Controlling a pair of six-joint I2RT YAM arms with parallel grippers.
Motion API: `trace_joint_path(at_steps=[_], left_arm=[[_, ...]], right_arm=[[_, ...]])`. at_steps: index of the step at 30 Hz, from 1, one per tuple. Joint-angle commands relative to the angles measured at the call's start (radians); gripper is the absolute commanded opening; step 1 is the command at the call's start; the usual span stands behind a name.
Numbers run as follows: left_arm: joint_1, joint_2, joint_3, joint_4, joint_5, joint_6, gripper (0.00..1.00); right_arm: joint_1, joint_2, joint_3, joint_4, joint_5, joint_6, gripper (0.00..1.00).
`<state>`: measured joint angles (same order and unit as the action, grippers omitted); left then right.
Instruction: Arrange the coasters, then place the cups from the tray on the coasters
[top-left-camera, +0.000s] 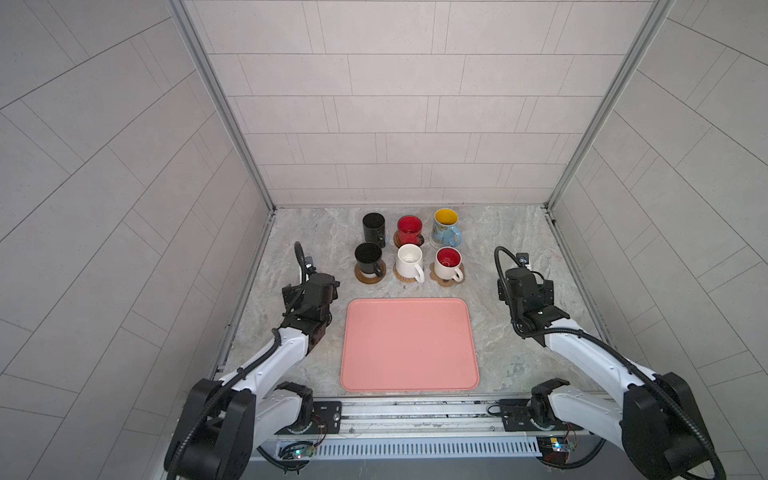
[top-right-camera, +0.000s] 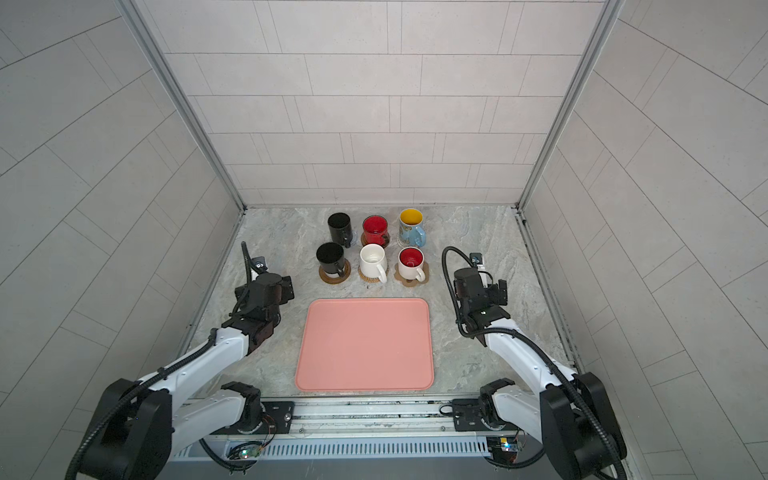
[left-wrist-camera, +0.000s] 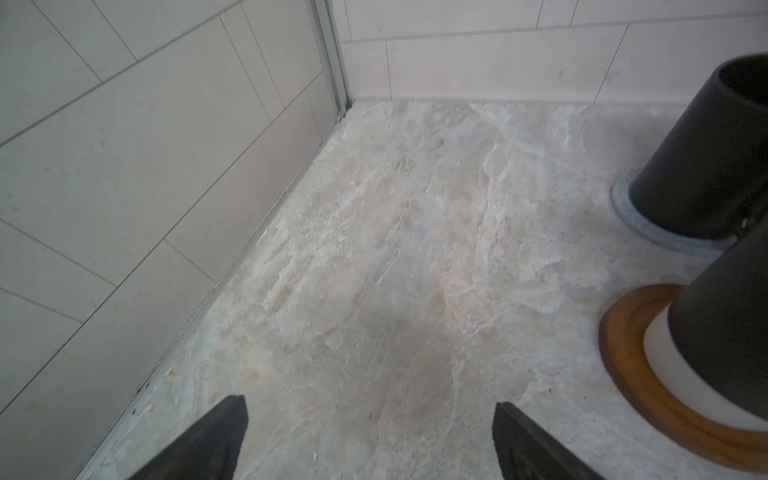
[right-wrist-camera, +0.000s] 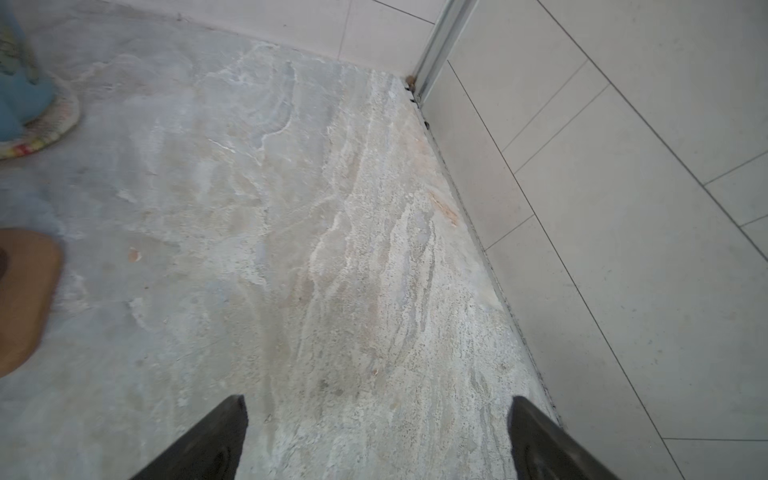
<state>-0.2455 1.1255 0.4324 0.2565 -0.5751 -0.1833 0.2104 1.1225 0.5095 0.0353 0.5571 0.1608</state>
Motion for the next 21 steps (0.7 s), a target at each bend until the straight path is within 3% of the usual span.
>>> trace_joint_path(at_steps=[1, 3, 5, 6, 9, 14, 17, 18, 19, 21], left_arm=[[0.059, 0.064, -0.055, 0.203, 0.014, 0.026, 1.00], [0.088, 0.111, -0.080, 0.262, 0.058, 0.024, 1.00], [0.098, 0.106, -0.037, 0.171, 0.105, 0.028, 1.00], [0.102, 0.119, -0.040, 0.202, 0.111, 0.039, 1.00], [0.113, 0.185, -0.066, 0.377, 0.128, 0.099, 1.00], [0.143, 0.278, -0.015, 0.430, 0.188, 0.119, 1.00], [0.148, 0.321, -0.012, 0.481, 0.234, 0.144, 1.00], [0.151, 0.344, -0.026, 0.510, 0.247, 0.148, 1.00], [0.156, 0.398, -0.057, 0.615, 0.267, 0.153, 1.00], [0.157, 0.506, -0.103, 0.877, 0.266, 0.183, 1.00]], right_arm=[[-0.064, 0.051, -0.028, 0.240, -0.051, 0.013, 0.99], [-0.093, 0.105, -0.062, 0.311, -0.071, 0.014, 1.00], [-0.113, 0.175, -0.077, 0.389, -0.052, 0.012, 0.99], [-0.122, 0.181, -0.033, 0.306, -0.055, 0.040, 0.99], [-0.135, 0.237, -0.013, 0.373, -0.089, 0.032, 0.99], [-0.134, 0.292, 0.012, 0.429, -0.086, 0.009, 1.00], [-0.139, 0.359, -0.103, 0.745, -0.111, -0.037, 1.00], [-0.136, 0.355, -0.085, 0.693, -0.146, -0.053, 1.00], [-0.135, 0.349, -0.059, 0.617, -0.181, -0.043, 0.99], [-0.131, 0.384, -0.083, 0.702, -0.197, -0.072, 0.99]])
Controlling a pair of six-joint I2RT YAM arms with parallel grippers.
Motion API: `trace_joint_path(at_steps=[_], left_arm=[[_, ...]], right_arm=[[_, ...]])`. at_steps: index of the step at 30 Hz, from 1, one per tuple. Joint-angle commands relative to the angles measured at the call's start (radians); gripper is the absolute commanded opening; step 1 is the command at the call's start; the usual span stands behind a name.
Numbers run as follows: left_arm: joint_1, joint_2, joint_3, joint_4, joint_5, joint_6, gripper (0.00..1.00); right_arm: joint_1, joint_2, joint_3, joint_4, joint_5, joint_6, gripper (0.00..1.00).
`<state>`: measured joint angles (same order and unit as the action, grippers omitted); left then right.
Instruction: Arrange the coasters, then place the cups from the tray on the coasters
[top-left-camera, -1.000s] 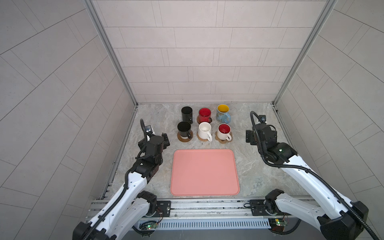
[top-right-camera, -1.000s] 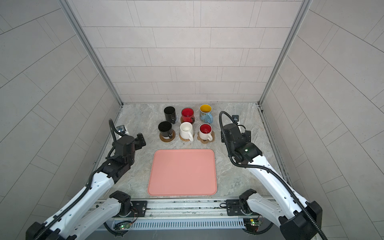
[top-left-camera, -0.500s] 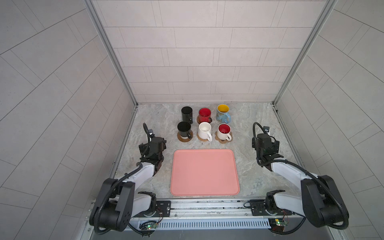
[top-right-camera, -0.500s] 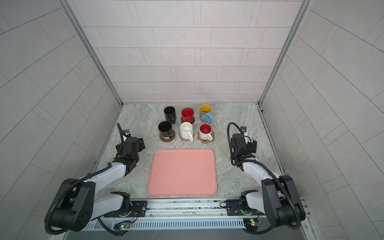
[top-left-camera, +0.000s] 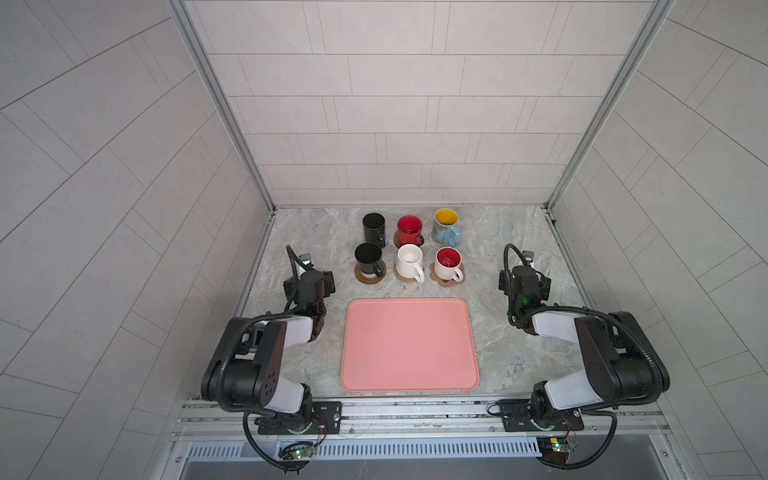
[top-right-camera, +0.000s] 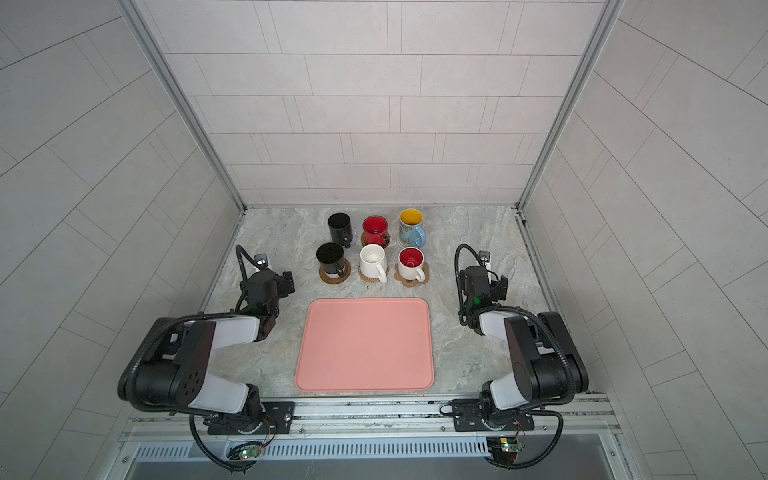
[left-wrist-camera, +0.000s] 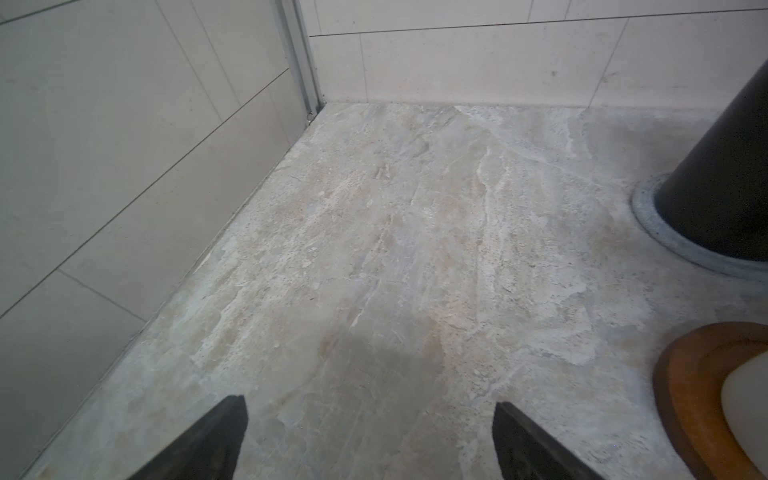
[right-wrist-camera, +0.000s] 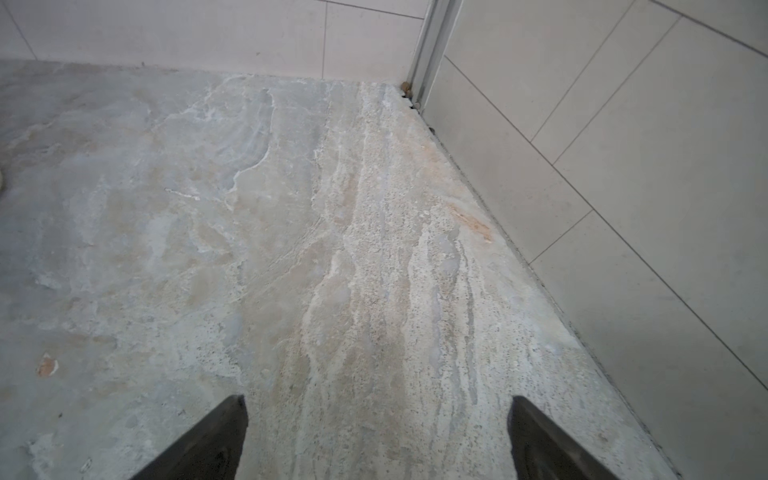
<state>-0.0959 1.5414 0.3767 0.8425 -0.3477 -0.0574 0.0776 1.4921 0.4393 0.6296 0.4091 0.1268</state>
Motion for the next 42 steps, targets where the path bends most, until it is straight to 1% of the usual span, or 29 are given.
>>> trace_joint_path(at_steps=[1, 2, 3, 4, 6, 8, 9, 11, 13, 14, 42], left_arm=[[0.011, 0.043, -0.035, 0.165, 0.046, 0.032, 1.00], [0.018, 0.001, 0.000, 0.038, 0.056, 0.021, 1.00], [0.030, -0.012, 0.032, -0.043, 0.096, 0.023, 1.00], [0.034, 0.020, 0.051, -0.031, 0.127, 0.026, 1.00], [0.040, 0.069, 0.034, 0.086, 0.138, 0.043, 1.00], [0.041, 0.044, 0.053, -0.003, 0.138, 0.031, 1.00], [0.041, 0.046, 0.054, 0.003, 0.138, 0.031, 1.00], [0.040, 0.065, 0.037, 0.074, 0.139, 0.042, 1.00], [0.040, 0.051, 0.040, 0.045, 0.142, 0.037, 1.00], [0.040, 0.055, 0.033, 0.070, 0.141, 0.042, 1.00], [0.039, 0.049, 0.030, 0.068, 0.147, 0.045, 1.00]], right_arm=[[0.001, 0.014, -0.019, 0.112, -0.050, -0.030, 1.00], [0.002, 0.023, -0.023, 0.128, -0.049, -0.038, 1.00], [0.002, 0.016, -0.014, 0.099, -0.049, -0.028, 1.00], [0.002, 0.020, -0.018, 0.112, -0.050, -0.032, 1.00], [0.002, 0.018, -0.016, 0.106, -0.050, -0.030, 0.99], [0.002, 0.019, -0.016, 0.107, -0.051, -0.031, 0.99], [0.001, 0.019, -0.016, 0.108, -0.050, -0.030, 0.99], [0.002, 0.017, -0.018, 0.108, -0.050, -0.031, 0.99], [0.002, 0.017, -0.018, 0.109, -0.050, -0.031, 1.00], [0.002, 0.017, -0.020, 0.110, -0.050, -0.030, 1.00], [0.002, 0.016, -0.019, 0.110, -0.050, -0.032, 0.99]])
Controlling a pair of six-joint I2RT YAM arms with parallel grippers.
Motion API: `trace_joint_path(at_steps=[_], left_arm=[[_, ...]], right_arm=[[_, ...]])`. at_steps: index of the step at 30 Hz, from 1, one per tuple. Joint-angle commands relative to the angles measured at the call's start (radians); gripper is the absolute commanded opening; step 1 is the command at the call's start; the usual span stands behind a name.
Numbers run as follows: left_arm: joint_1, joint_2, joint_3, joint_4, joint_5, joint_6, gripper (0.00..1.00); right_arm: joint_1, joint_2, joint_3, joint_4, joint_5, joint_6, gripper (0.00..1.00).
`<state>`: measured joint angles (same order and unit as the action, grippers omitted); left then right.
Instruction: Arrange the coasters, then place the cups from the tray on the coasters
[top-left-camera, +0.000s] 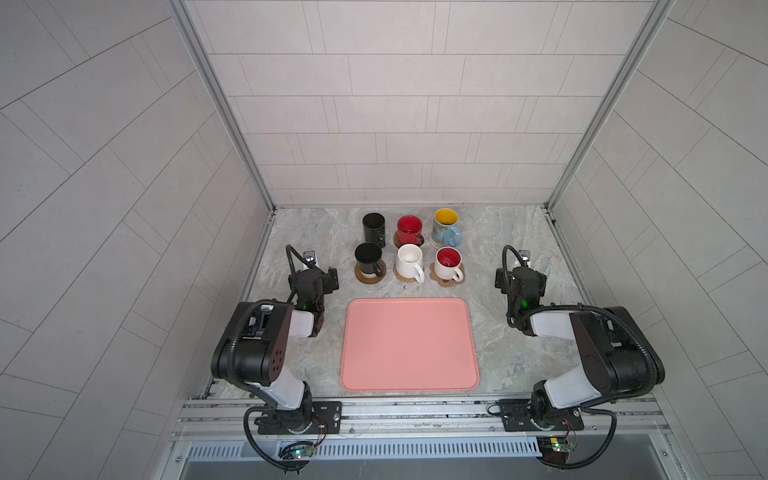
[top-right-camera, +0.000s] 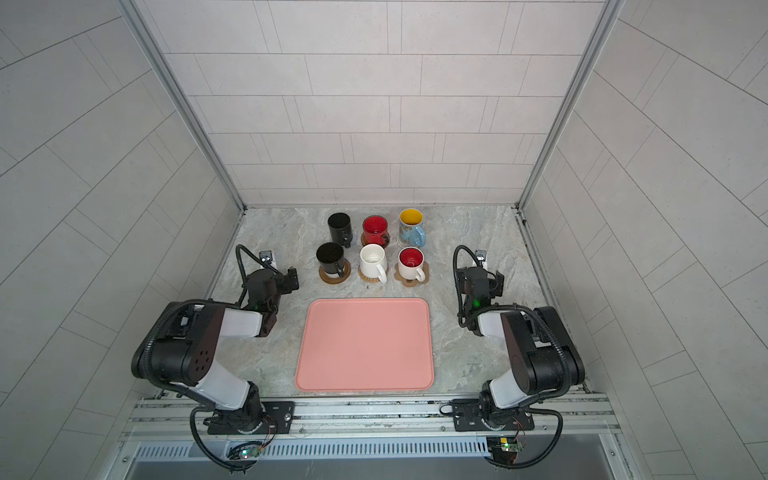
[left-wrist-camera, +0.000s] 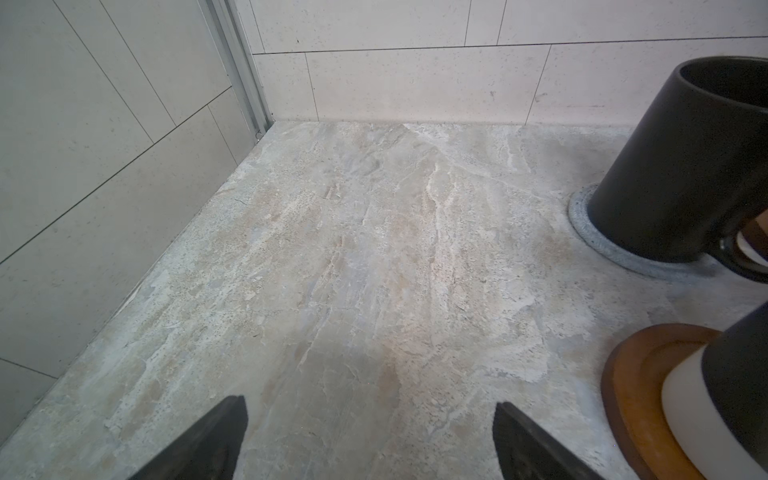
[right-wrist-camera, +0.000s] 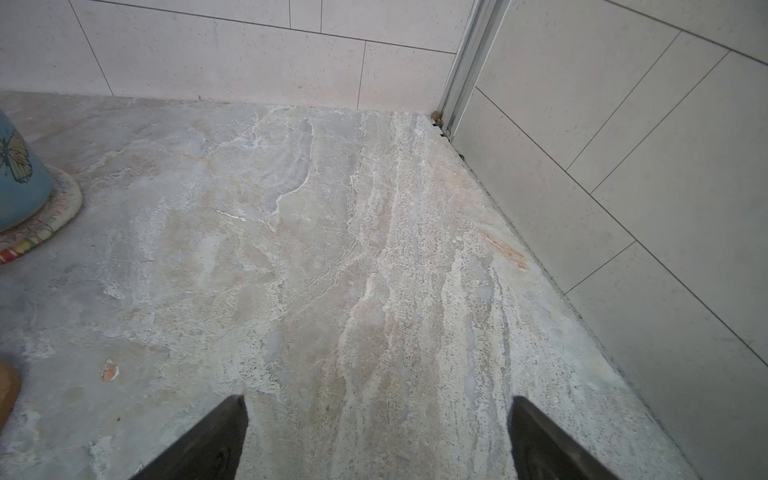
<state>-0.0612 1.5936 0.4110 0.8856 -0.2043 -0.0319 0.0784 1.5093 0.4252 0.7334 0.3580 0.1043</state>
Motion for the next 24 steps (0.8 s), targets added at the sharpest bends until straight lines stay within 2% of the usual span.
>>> trace_joint_path(at_steps=[1, 24], left_arm=[[0.004, -0.003, -0.003, 0.026, 0.004, 0.020, 1.00], [0.005, -0.003, -0.005, 0.026, 0.003, 0.019, 1.00]], right_arm=[[0.001, -0.001, -0.005, 0.008, 0.001, -0.009, 1.00], [-0.011, 0.006, 0.008, -0.016, -0.017, -0.002, 0.99]])
